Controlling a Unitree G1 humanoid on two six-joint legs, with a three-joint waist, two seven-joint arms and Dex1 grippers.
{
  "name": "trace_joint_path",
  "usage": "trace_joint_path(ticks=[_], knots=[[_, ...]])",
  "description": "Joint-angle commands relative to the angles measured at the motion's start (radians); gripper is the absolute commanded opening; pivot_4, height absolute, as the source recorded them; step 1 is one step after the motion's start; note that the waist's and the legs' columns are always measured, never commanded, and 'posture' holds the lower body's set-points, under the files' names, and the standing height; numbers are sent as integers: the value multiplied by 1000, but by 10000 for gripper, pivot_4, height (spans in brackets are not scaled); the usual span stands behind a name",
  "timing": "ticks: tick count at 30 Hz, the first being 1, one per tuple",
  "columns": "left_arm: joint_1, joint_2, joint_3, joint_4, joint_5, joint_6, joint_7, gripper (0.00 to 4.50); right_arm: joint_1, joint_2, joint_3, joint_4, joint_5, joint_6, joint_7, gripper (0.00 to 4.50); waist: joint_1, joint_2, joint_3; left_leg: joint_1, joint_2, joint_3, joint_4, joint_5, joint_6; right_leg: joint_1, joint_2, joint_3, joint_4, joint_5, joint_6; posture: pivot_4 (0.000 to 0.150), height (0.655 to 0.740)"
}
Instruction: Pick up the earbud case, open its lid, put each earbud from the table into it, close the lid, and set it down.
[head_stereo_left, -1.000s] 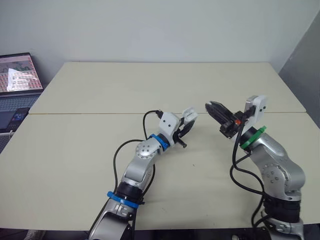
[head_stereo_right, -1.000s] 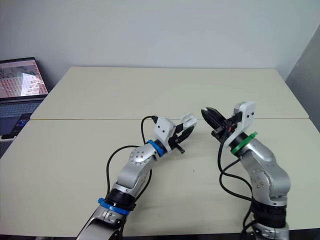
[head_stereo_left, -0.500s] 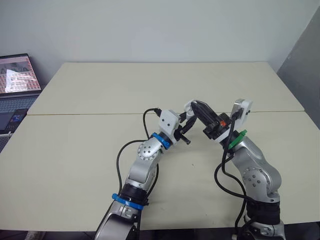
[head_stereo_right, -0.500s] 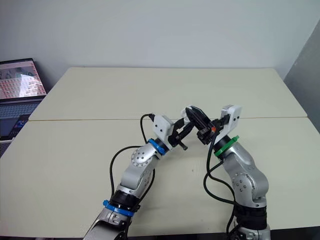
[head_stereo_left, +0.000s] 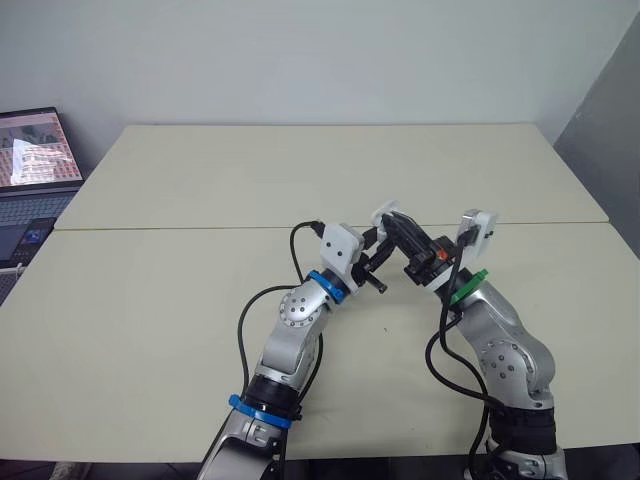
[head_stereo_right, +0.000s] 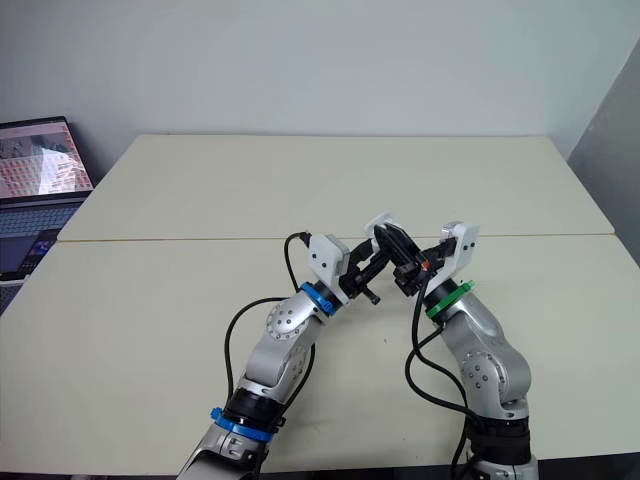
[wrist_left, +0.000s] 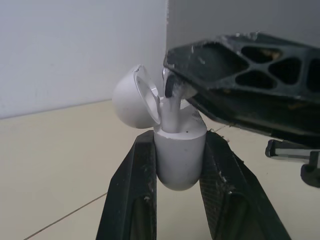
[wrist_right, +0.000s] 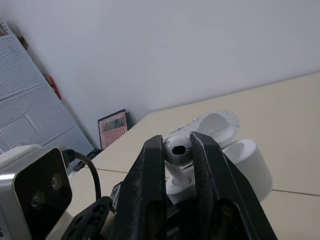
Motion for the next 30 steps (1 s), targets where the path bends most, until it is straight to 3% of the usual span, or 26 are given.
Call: trace_joint_path(ticks=[1,5,14,17,21,24,30], knots=[[-2,-16,-8,-58,-13,-6,3,7618,7,-2,6,-13,21,-19,3,3631,0,0,0,0,0,0,0,0,0,0,0,0,0,0,0,1500,7400],[2,-17,-9,-65,-14,-2,3,7618,14,-7,9,-18,30,-10,1,3631,0,0,0,0,0,0,0,0,0,0,0,0,0,0,0,1500,7400],[5,-15,-9,-67,-13,3,-1,7618,6,-32,10,-28,62,1,-4,36053,0,0,0,0,0,0,0,0,0,0,0,0,0,0,0,1500,7400],[9,-10,-9,-72,-13,7,-4,7618,-16,-66,-31,-28,89,2,0,44683,0,0,0,0,0,0,0,0,0,0,0,0,0,0,0,1500,7400],[28,13,-2,-93,-19,35,-14,7618,-50,-197,-98,14,81,0,46,44683,1,0,0,-1,0,0,0,0,0,0,0,0,-1,0,0,1500,7400],[64,49,9,-131,-30,86,-23,7618,-41,-379,-141,101,46,22,147,44683,1,0,0,-1,0,0,0,0,0,0,0,0,-1,0,0,1500,7400],[141,119,19,-217,-58,175,-51,7618,8,-624,-81,306,-101,-24,309,44683,2,0,0,0,0,1,0,0,1,0,1,1,-1,0,0,1500,7400]])
